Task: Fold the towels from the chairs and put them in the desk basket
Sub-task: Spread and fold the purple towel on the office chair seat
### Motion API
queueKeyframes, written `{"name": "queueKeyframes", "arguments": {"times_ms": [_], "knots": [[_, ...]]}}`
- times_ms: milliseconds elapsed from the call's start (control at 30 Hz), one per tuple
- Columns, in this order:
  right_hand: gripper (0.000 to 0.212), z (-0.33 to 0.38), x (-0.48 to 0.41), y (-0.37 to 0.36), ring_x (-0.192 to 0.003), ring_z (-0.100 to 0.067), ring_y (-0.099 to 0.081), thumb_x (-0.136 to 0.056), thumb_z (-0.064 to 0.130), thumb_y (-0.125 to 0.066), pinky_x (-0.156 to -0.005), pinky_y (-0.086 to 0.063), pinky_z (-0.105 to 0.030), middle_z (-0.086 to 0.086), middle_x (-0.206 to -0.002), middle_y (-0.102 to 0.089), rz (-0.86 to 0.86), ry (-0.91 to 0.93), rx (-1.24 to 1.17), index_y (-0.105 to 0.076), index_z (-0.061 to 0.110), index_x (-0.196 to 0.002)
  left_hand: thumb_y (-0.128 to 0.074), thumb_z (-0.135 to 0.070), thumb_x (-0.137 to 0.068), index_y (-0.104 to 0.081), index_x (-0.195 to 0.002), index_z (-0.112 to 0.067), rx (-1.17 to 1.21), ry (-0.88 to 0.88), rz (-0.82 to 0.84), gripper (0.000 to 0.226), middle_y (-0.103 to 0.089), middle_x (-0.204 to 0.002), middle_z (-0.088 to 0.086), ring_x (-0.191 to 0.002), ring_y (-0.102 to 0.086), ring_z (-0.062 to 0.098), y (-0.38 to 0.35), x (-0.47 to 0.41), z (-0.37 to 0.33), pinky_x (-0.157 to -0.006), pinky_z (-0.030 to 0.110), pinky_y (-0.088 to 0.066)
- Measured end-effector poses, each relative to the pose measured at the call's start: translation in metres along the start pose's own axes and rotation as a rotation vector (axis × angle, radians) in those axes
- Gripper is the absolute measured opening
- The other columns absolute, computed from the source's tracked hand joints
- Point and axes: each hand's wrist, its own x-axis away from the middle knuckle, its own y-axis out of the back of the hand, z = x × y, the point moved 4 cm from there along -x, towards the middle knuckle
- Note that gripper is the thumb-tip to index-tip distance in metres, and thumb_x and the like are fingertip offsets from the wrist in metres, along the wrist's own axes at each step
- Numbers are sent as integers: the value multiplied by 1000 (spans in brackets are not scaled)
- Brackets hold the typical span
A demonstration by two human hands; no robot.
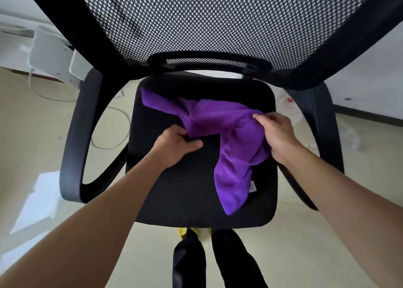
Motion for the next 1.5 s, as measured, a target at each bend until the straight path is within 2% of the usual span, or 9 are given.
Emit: {"name": "queueKeyframes", "arguments": {"times_ms": [167,267,467,600,833,1067,1300,1400,1500], "knots": [[15,-5,3,7,-83,-16,-63,-90,13,-61,-77,-50,-27,1,-84,-67,91,-106,-64,-67,22,-79,-81,-39,-68,-40,-140,-21,-389,44,26,85,-55,-123,10,-117,-53,29,-11,3,25,-100,47,-42],[27,-31,-4,21,-108,-28,-60,-91,17,-54,-92,-48,-37,-8,-111,-66,0,-58,397,-65,18,-114,-74,-32,-78,-39,-140,-19,-383,54,-57,72,-46,-130,14,-122,-47,33,-11,-2,27,-102,47,-41],[70,-37,17,1,-129,-35,-41,-84,52,-60,-97,-40,-52,-15,-142,-44,-120,553,797,-41,16,-141,-68,-18,-80,-14,-150,-30,-758,-195,-299,89,-15,-154,15,-137,-23,34,-8,-20,1,-105,47,-33],[80,-78,20,-22,-136,-33,-35,-75,50,-72,-100,-43,-53,-10,-148,-39,96,330,984,-39,18,-141,-65,-24,-85,-19,-149,-38,-880,-209,-225,80,7,-160,14,-146,-1,34,-10,-53,-11,-112,48,-23],[18,-72,27,-27,-60,-13,-50,-71,6,-53,-60,-38,-28,6,-59,-57,335,14,275,-65,18,-64,-54,-20,-88,-63,-113,-22,-775,-381,-148,26,-35,-151,-1,-142,-22,24,-4,-44,-21,-107,43,-25],[19,-80,27,-16,-73,-27,-63,-91,19,-49,-74,-49,-33,-14,-84,-67,299,-578,-390,-64,10,-87,-65,-33,-82,-22,-148,-35,-1086,-301,-24,79,-36,-137,7,-127,-36,29,4,-23,7,-101,42,-33],[26,-64,1,20,-103,-31,-61,-95,19,-49,-78,-37,-26,-13,-109,-67,-256,23,368,-66,8,-110,-55,-39,-88,-67,-109,-17,-737,-354,-249,33,-51,-126,9,-121,-41,30,-7,-38,-22,-100,42,-31],[31,-40,5,15,-109,-22,-58,-95,37,-53,-87,-40,-27,-2,-112,-65,-247,280,254,-63,16,-115,-57,-33,-87,-64,-76,-11,-119,-94,-168,26,-61,-74,6,-78,-58,27,6,-36,-17,-67,31,-41],[56,-20,13,-12,-119,-14,-50,-80,52,-68,-99,-40,-33,4,-128,-56,31,458,518,-54,27,-128,-68,-30,-79,-67,-71,-11,426,198,-124,21,-68,-77,14,-75,-65,31,25,-31,-8,-69,37,-56]]}}
